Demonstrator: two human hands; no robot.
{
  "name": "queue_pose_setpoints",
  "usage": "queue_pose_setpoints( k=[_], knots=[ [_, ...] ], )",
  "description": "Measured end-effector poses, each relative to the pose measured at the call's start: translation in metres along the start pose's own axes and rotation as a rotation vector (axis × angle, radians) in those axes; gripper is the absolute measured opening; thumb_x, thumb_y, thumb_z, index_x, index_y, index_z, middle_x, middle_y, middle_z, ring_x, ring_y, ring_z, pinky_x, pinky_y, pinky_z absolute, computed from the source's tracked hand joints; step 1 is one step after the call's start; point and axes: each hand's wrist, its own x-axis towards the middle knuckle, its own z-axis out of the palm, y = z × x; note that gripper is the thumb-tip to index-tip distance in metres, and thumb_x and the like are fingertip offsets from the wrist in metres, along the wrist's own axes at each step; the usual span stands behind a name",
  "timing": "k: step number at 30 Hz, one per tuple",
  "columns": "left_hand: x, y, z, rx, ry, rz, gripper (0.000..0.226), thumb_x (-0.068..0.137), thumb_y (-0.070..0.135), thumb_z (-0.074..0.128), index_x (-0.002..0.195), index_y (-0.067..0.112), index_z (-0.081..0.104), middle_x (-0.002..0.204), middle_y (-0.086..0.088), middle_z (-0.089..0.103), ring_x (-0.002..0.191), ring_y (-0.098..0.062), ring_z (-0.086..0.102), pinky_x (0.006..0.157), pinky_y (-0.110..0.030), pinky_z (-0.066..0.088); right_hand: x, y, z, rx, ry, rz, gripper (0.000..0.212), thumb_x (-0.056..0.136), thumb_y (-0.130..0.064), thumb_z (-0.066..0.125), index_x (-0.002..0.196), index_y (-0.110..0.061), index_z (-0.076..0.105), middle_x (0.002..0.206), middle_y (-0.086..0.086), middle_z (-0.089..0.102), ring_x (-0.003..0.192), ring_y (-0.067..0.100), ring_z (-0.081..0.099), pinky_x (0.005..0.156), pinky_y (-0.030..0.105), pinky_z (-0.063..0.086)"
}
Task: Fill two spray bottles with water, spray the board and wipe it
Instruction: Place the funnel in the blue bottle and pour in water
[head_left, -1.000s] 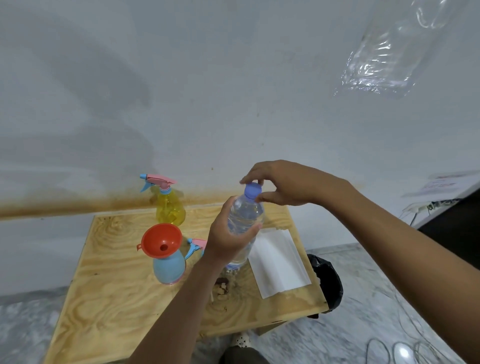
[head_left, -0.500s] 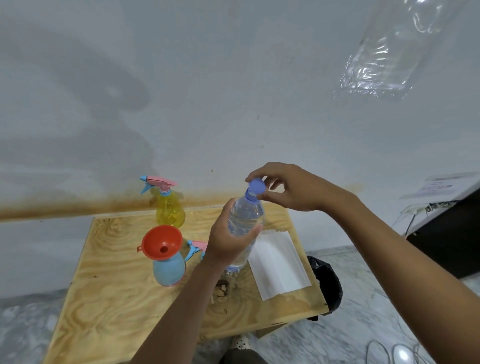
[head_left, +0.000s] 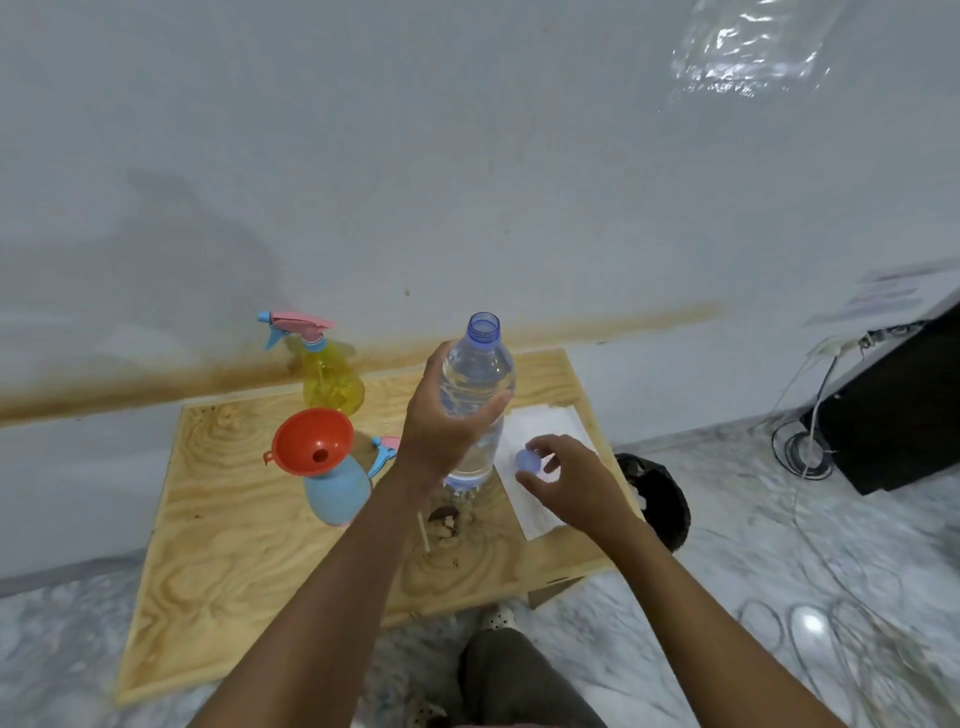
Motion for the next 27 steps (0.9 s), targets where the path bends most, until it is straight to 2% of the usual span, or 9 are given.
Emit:
queue_pose_setpoints(
  k=[5, 10, 12, 16, 18, 20, 23, 27],
  knots=[
    [0.0, 0.001, 0.0, 0.035, -0.006, -0.008, 0.063, 0.08, 0.028, 0.083, 0.13, 0.043, 0.047, 0.121, 0.013, 0.064, 0.113, -0.005, 0.063, 0.1, -0.035, 0.052, 0.0, 0.024, 0.055, -0.077, -0.078, 0.083, 0.041, 0.089, -0.039, 0.068, 0.125, -0.019, 0.063, 0.117, -0.002, 0.065, 0.106, 0.017, 0.062, 0.082, 0.027, 0.046],
    [0.0, 0.0, 0.0, 0.069, -0.004, 0.015, 0.065, 0.081, 0.028, 0.082, 0.134, 0.031, 0.045, 0.123, 0.011, 0.062, 0.114, -0.001, 0.061, 0.098, -0.024, 0.05, 0.011, 0.03, 0.089, -0.206, -0.08, 0.139, 0.032, 0.092, -0.039, 0.057, 0.115, -0.02, 0.067, 0.11, 0.001, 0.07, 0.102, 0.021, 0.063, 0.088, 0.035, 0.05],
    [0.0, 0.0, 0.0, 0.081, -0.003, 0.03, 0.065, 0.081, 0.028, 0.082, 0.135, 0.029, 0.045, 0.124, 0.008, 0.062, 0.114, -0.003, 0.061, 0.098, -0.026, 0.051, 0.014, 0.032, 0.097, -0.252, -0.088, 0.127, 0.033, 0.092, -0.04, 0.055, 0.117, -0.02, 0.066, 0.111, 0.002, 0.069, 0.104, 0.022, 0.062, 0.091, 0.037, 0.049],
    [0.0, -0.003, 0.0, 0.103, -0.001, 0.039, 0.068, 0.081, 0.032, 0.082, 0.137, 0.022, 0.046, 0.127, 0.002, 0.062, 0.118, -0.013, 0.062, 0.1, -0.04, 0.052, 0.014, 0.04, 0.107, -0.345, -0.128, 0.098, 0.036, 0.094, -0.043, 0.054, 0.121, -0.021, 0.064, 0.115, 0.001, 0.068, 0.107, 0.021, 0.06, 0.091, 0.036, 0.047],
    [0.0, -0.003, -0.001, 0.119, 0.0, 0.036, 0.071, 0.081, 0.033, 0.082, 0.139, 0.02, 0.045, 0.127, 0.003, 0.062, 0.118, -0.012, 0.062, 0.1, -0.038, 0.052, 0.012, 0.045, 0.109, -0.353, -0.128, 0.082, 0.04, 0.092, -0.047, 0.058, 0.124, -0.023, 0.062, 0.12, -0.001, 0.066, 0.11, 0.02, 0.059, 0.092, 0.035, 0.046],
    [-0.001, -0.003, -0.001, 0.133, -0.001, 0.028, 0.073, 0.08, 0.035, 0.082, 0.141, 0.022, 0.044, 0.129, 0.004, 0.061, 0.119, -0.01, 0.06, 0.101, -0.034, 0.052, 0.012, 0.047, 0.103, -0.298, -0.077, 0.054, 0.05, 0.087, -0.049, 0.065, 0.13, -0.023, 0.058, 0.125, -0.002, 0.063, 0.114, 0.02, 0.058, 0.094, 0.035, 0.047],
    [-0.001, -0.002, -0.001, 0.132, -0.008, 0.003, 0.075, 0.08, 0.037, 0.082, 0.142, 0.024, 0.042, 0.13, 0.006, 0.06, 0.119, -0.009, 0.06, 0.101, -0.035, 0.052, 0.015, 0.036, 0.082, -0.029, 0.062, -0.048, 0.069, 0.08, -0.051, 0.076, 0.136, -0.019, 0.052, 0.131, 0.0, 0.059, 0.118, 0.017, 0.057, 0.094, 0.033, 0.051],
    [-0.001, 0.001, -0.003, 0.104, -0.037, -0.025, 0.078, 0.077, 0.037, 0.083, 0.142, 0.023, 0.042, 0.129, 0.002, 0.061, 0.119, -0.013, 0.062, 0.099, -0.039, 0.054, 0.025, 0.004, 0.046, 0.254, 0.083, -0.182, 0.087, 0.075, -0.062, 0.074, 0.145, -0.023, 0.04, 0.141, -0.01, 0.049, 0.125, 0.004, 0.05, 0.095, 0.028, 0.05]
  ],
)
